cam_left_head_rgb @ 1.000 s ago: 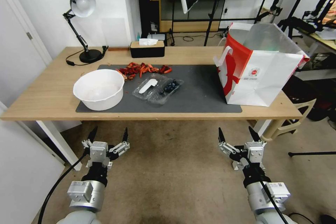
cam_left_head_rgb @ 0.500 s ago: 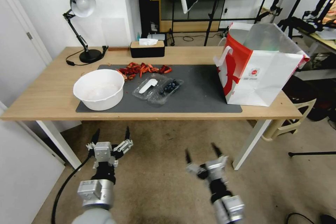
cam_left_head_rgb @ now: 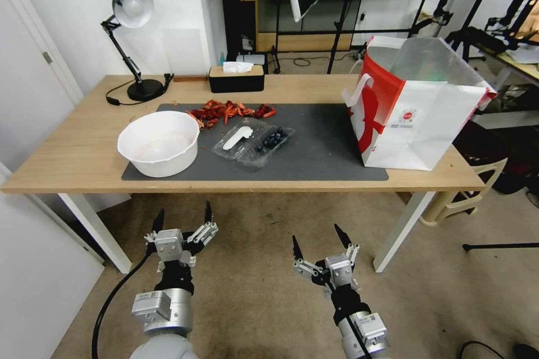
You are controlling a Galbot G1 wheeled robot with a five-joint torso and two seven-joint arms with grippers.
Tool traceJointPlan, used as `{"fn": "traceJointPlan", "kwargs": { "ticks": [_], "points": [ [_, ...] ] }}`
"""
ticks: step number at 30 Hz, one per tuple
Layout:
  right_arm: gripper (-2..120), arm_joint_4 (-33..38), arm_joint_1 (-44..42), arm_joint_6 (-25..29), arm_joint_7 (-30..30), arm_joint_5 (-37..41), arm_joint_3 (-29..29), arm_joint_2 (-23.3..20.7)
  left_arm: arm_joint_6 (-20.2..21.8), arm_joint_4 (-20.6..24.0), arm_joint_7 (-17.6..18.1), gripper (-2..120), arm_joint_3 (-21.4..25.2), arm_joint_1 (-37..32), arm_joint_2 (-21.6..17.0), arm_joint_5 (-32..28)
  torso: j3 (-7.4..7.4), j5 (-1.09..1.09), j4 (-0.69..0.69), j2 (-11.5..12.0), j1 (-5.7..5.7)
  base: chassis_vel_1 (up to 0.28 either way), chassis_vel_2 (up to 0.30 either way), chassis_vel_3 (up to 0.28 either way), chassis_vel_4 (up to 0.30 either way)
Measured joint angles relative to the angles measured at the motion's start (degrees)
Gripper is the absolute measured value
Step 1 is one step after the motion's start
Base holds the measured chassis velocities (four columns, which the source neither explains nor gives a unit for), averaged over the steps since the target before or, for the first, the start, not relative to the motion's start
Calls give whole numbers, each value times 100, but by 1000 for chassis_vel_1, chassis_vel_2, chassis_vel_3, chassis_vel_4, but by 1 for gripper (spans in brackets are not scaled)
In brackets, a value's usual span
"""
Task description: Close the takeout container lid, then place the container into the takeout bag.
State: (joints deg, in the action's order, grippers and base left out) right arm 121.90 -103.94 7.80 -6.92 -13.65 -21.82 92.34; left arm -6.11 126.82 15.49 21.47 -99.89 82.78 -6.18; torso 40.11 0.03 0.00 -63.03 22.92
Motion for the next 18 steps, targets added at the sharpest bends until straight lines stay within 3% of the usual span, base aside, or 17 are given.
{"fn": "traceJointPlan", "kwargs": {
  "ticks": [18],
  "points": [
    [100,-38,147,-90,29,172,-66,-13,19,-208,-455,100,297,132,-280,-66,0,-3,0,0,0,0,0,0,0]
  ]
}}
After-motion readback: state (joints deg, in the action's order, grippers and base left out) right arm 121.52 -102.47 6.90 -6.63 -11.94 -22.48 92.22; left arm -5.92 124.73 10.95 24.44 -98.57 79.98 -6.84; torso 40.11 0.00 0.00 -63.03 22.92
